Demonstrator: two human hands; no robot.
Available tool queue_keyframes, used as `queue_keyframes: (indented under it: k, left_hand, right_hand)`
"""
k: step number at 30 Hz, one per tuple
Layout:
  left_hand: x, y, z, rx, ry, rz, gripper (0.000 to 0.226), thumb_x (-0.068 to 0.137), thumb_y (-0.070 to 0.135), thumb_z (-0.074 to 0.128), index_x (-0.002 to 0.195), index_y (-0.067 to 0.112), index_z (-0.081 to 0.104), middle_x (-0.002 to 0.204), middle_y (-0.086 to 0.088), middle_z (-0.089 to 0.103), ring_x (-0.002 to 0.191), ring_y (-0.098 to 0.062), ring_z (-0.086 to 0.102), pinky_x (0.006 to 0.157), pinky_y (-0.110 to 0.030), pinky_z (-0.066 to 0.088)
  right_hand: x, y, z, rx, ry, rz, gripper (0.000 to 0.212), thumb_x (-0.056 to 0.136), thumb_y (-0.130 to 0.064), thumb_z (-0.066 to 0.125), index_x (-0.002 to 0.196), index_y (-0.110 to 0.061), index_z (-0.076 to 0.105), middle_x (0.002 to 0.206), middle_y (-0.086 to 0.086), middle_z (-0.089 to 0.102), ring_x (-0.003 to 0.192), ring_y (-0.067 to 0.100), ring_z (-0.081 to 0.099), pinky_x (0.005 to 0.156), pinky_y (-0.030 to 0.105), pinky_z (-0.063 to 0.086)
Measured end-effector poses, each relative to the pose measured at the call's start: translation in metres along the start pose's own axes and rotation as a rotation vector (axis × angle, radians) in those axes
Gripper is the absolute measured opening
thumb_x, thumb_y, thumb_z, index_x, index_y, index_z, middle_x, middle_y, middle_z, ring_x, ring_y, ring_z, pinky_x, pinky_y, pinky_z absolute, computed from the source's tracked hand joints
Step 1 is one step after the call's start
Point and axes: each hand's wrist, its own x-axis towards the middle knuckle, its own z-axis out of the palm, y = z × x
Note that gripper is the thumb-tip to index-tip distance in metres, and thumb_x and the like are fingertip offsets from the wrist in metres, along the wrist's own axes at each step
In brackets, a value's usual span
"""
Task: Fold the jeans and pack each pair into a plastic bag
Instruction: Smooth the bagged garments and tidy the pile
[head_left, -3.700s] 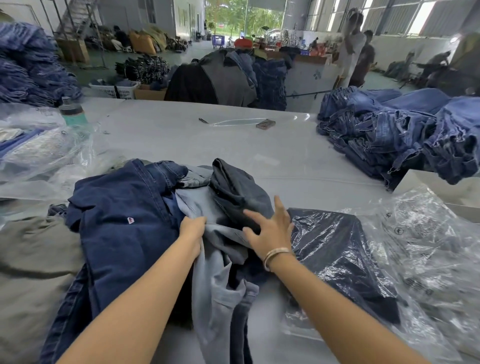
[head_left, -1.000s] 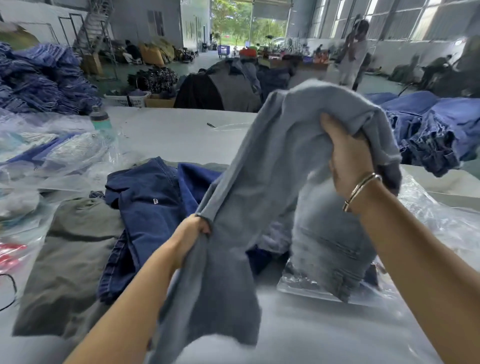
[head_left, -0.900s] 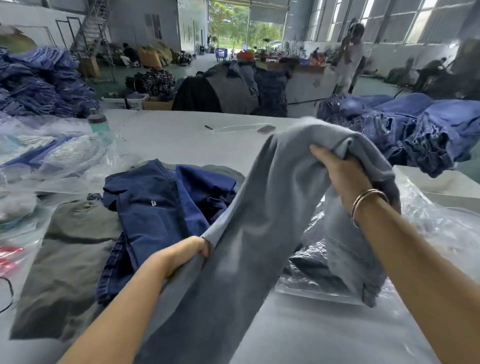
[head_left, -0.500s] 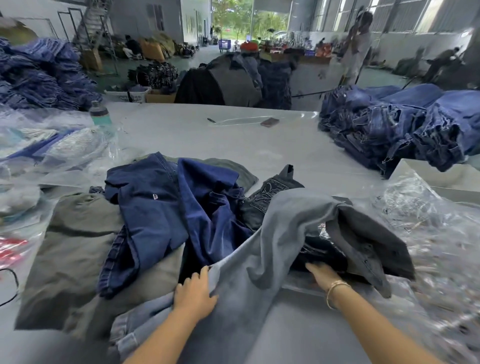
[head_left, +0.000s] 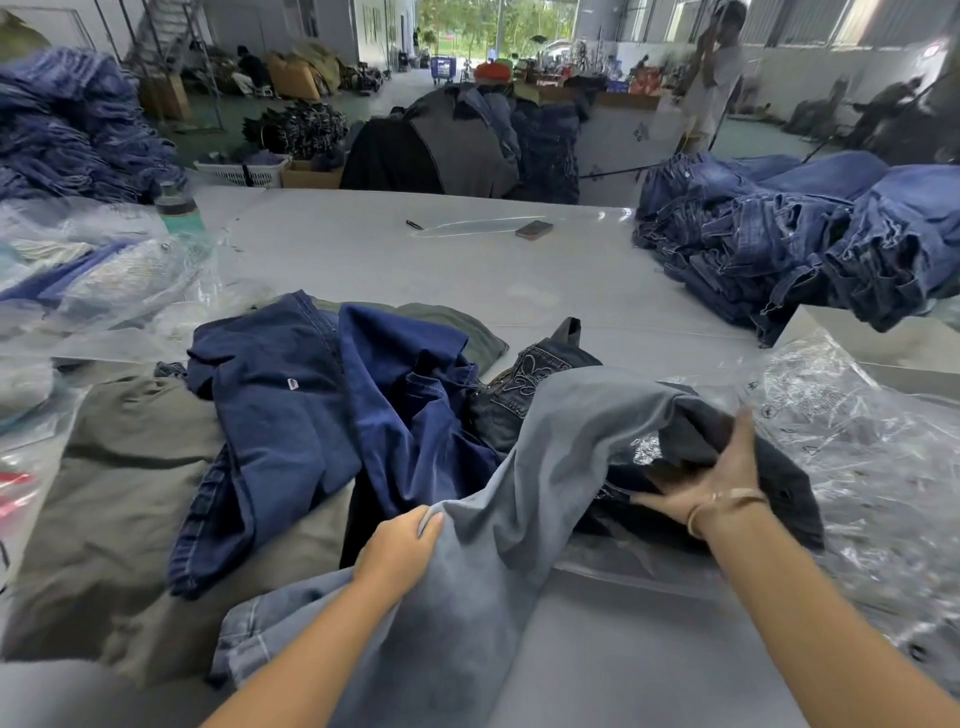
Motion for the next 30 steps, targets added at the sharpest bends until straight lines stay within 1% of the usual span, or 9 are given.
queue_keyframes:
  k: [3,5,8,11,16,20,23,25,30]
  left_hand:
    - [-0.001,-0.005,-0.002,0.05,0.003,0.003,0.035,0.096,0.047,0.039,0.082,0.019,0.056,0.082,0.003,0.066,0.084,-0.021,0.06,0.075,-0.034,0.047]
    - [0.001,-0.007,-0.004,0.091,0.009,0.006,0.037,0.096,0.047,0.038,0.081,0.019,0.057,0.079,0.005,0.065,0.082,-0.02,0.06,0.073,-0.033,0.047]
    - [0.007,-0.005,-0.009,0.205,-0.044,0.001,0.038,0.094,0.045,0.038,0.071,0.019,0.052,0.077,0.004,0.063,0.078,-0.019,0.059,0.067,-0.031,0.045]
    - [0.017,0.003,-0.017,0.471,-0.246,0.078,0.034,0.089,0.044,0.041,0.064,0.022,0.05,0.077,0.003,0.061,0.076,-0.02,0.056,0.063,-0.03,0.04]
    - [0.021,0.013,-0.013,0.769,-0.445,0.227,0.028,0.085,0.045,0.044,0.071,0.023,0.054,0.08,0.001,0.06,0.078,-0.024,0.056,0.067,-0.03,0.04]
    - [0.015,0.023,0.014,0.703,-0.232,0.327,0.03,0.086,0.045,0.043,0.084,0.022,0.063,0.094,-0.001,0.068,0.088,-0.026,0.063,0.064,-0.029,0.039]
    - [0.017,0.025,0.025,0.682,-0.108,0.347,0.029,0.088,0.047,0.047,0.09,0.024,0.063,0.095,0.0,0.068,0.088,-0.025,0.064,0.064,-0.029,0.038]
    - [0.018,0.022,0.025,0.711,-0.107,0.283,0.029,0.089,0.045,0.048,0.093,0.023,0.065,0.098,-0.001,0.068,0.091,-0.025,0.065,0.067,-0.03,0.04]
    - [0.011,0.014,0.03,0.786,-0.046,0.3,0.036,0.092,0.041,0.041,0.12,0.023,0.055,0.12,-0.001,0.056,0.113,-0.024,0.052,0.087,-0.035,0.039]
  right_hand:
    - [0.012,-0.028,0.002,0.039,0.203,-0.13,0.039,0.088,-0.054,0.046,0.108,-0.021,0.048,0.076,-0.002,0.07,0.091,0.021,0.056,0.091,0.039,0.047]
    - [0.027,-0.036,-0.002,-0.073,0.339,-0.308,0.014,0.1,-0.024,0.032,0.087,-0.022,0.039,0.034,-0.016,0.051,0.064,0.006,0.046,0.062,0.02,0.041]
    - [0.028,-0.049,-0.004,-0.234,0.469,-0.521,0.02,0.091,-0.012,0.043,0.072,-0.019,0.044,0.059,-0.004,0.059,0.054,0.007,0.049,0.056,0.023,0.037]
    - [0.012,-0.074,0.0,-0.332,0.591,-0.791,0.029,0.077,-0.012,0.054,0.1,0.002,0.065,0.093,0.004,0.056,0.082,0.016,0.054,0.068,0.028,0.041]
    - [-0.014,-0.09,-0.014,-0.803,0.512,-1.242,0.04,0.064,-0.015,0.039,0.078,0.016,0.06,0.08,0.036,0.063,0.077,0.039,0.062,0.066,0.044,0.04]
    - [-0.027,-0.035,-0.018,-1.256,0.137,-1.638,0.019,0.07,-0.001,0.044,0.072,0.006,0.062,0.071,0.028,0.06,0.06,0.04,0.06,0.056,0.037,0.043]
    - [-0.019,0.027,-0.046,-1.696,-0.236,-1.887,0.031,0.082,-0.011,0.043,0.089,-0.018,0.072,0.099,0.009,0.07,0.084,0.029,0.069,0.075,0.043,0.052]
    - [0.0,0.074,-0.077,-2.065,-0.286,-1.843,0.039,0.076,-0.015,0.047,0.099,-0.029,0.075,0.11,0.0,0.071,0.097,0.024,0.069,0.078,0.066,0.046]
    - [0.014,0.13,-0.118,-2.495,-0.31,-1.321,0.051,0.069,-0.02,0.035,0.094,-0.039,0.075,0.104,-0.009,0.072,0.105,0.02,0.061,0.068,0.07,0.046]
